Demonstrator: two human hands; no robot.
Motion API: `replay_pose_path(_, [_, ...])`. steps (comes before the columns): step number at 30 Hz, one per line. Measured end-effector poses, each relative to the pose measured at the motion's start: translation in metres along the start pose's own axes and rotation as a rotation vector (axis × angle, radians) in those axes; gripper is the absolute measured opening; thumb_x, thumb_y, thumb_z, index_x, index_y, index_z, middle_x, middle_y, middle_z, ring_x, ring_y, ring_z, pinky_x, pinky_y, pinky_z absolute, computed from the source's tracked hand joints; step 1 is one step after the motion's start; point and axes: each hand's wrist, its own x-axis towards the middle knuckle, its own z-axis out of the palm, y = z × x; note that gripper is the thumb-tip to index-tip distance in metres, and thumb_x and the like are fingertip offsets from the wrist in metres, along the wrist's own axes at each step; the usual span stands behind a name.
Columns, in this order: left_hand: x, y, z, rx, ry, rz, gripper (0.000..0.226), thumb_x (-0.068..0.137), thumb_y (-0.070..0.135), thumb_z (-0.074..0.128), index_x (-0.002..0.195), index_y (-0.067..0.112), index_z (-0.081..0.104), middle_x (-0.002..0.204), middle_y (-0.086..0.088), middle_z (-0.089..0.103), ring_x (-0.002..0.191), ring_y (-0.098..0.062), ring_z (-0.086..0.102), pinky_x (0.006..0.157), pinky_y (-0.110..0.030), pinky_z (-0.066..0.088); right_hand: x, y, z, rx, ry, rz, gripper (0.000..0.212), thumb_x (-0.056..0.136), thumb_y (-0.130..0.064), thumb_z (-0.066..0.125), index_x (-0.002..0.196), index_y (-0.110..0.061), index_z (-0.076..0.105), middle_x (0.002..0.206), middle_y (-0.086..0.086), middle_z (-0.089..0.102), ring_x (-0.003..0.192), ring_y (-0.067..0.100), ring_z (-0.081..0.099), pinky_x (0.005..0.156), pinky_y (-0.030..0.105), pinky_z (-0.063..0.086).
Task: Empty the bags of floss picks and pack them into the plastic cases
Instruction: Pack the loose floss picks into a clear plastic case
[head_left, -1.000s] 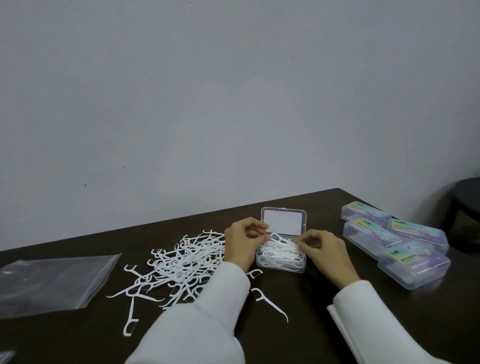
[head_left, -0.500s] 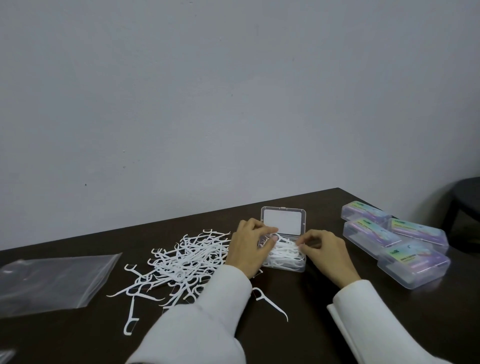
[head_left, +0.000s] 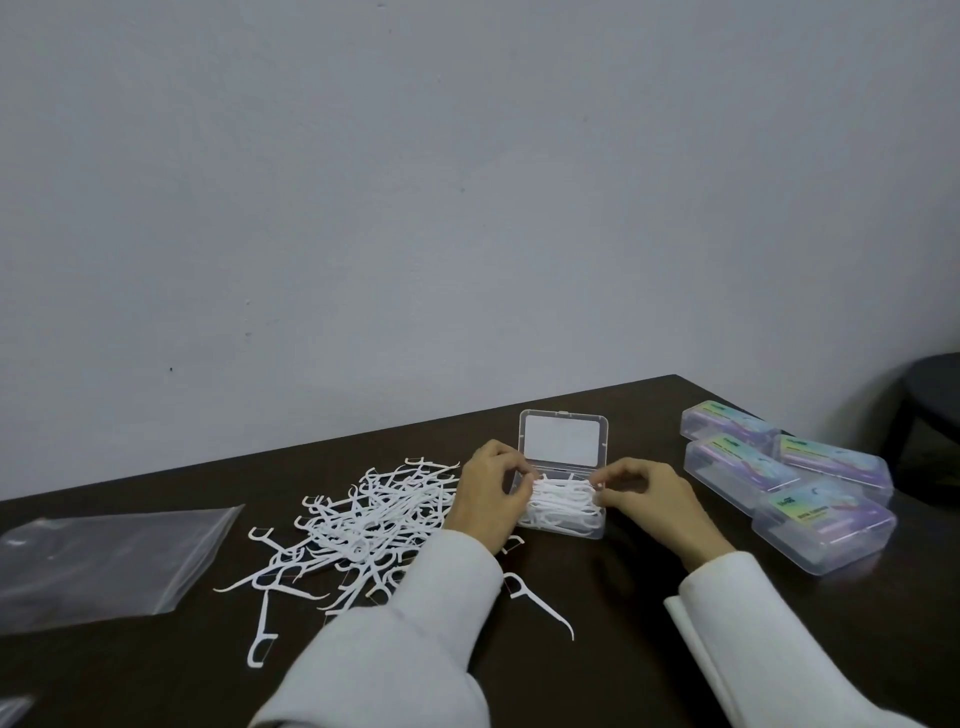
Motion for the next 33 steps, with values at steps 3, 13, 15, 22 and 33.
replay_pose_path(3, [0.000, -0.002, 0.001, -0.034, 0.024, -0.018, 0.010, 0.089, 0.009, 0.060, 0.093, 0.013, 0.068, 0.099, 0.001, 0.057, 0.091, -0.010, 0.058, 0.083, -0.019, 0.049, 0.000, 0.003, -0.001, -0.016, -0.057, 0.013, 0.016, 0.080, -0.013, 0.071, 0.081, -0.027, 0.062, 0.103, 0.001, 0.062, 0.093, 0.012, 0.058, 0.073, 0.016, 0.045])
replay_pose_path(13, [-0.001, -0.002, 0.005, -0.019, -0.023, -0.034, 0.015, 0.090, 0.017, 0.060, 0.104, 0.016, 0.064, 0.108, 0.002, 0.053, 0.099, -0.011, 0.054, 0.089, -0.026, 0.049, 0.000, 0.006, 0.007, -0.078, 0.040, -0.031, 0.013, 0.081, -0.019, 0.070, 0.077, -0.026, 0.060, 0.091, -0.003, 0.064, 0.082, 0.009, 0.061, 0.080, 0.028, 0.053])
replay_pose_path(15, [-0.001, -0.003, 0.006, -0.003, -0.036, -0.030, 0.016, 0.090, 0.017, 0.059, 0.106, 0.017, 0.063, 0.110, 0.002, 0.052, 0.101, -0.011, 0.053, 0.090, -0.027, 0.048, 0.000, 0.006, 0.007, -0.079, 0.047, -0.028, 0.012, 0.081, -0.019, 0.070, 0.079, -0.026, 0.060, 0.092, -0.002, 0.064, 0.083, 0.009, 0.061, 0.082, 0.029, 0.053])
replay_pose_path(22, [0.001, -0.003, 0.004, -0.045, -0.005, -0.041, 0.013, 0.092, 0.018, 0.056, 0.102, 0.016, 0.064, 0.103, 0.001, 0.053, 0.092, -0.009, 0.055, 0.083, -0.022, 0.047, -0.001, 0.004, 0.009, -0.120, 0.115, -0.059, 0.009, 0.083, -0.022, 0.067, 0.087, -0.024, 0.059, 0.102, 0.001, 0.056, 0.091, 0.012, 0.056, 0.076, 0.020, 0.043])
replay_pose_path(33, [-0.017, 0.004, -0.046, -0.077, -0.074, -0.119, 0.022, 0.092, 0.005, 0.054, 0.097, 0.021, 0.067, 0.104, 0.005, 0.063, 0.096, -0.003, 0.055, 0.074, -0.005, 0.039, -0.021, -0.018, 0.017, -0.163, 0.144, -0.263, 0.010, 0.085, -0.014, 0.064, 0.084, -0.022, 0.059, 0.082, -0.005, 0.058, 0.073, 0.006, 0.054, 0.063, 0.009, 0.039])
